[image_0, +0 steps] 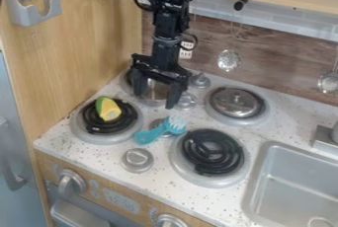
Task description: Moved the yellow object to the right burner
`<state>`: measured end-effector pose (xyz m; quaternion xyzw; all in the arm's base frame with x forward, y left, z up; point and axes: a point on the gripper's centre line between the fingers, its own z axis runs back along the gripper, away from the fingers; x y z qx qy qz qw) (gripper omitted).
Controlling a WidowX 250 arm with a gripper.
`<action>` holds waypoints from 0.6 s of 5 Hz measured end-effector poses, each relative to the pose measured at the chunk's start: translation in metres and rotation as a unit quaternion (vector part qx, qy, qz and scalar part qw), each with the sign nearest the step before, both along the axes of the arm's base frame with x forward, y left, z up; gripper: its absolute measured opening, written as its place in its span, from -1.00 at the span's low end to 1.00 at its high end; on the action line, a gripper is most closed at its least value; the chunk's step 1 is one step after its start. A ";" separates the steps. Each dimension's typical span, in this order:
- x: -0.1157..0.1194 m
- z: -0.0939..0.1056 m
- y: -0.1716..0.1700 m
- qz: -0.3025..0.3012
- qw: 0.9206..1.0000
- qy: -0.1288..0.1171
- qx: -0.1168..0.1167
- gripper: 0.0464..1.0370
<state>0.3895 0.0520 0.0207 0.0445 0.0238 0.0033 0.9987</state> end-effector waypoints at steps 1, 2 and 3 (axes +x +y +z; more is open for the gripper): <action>-0.007 -0.020 0.000 0.001 1.000 0.027 -0.003 0.92; -0.008 -0.023 0.010 0.020 0.999 0.029 -0.009 0.92; -0.011 -0.019 0.050 0.089 0.996 0.018 -0.013 0.92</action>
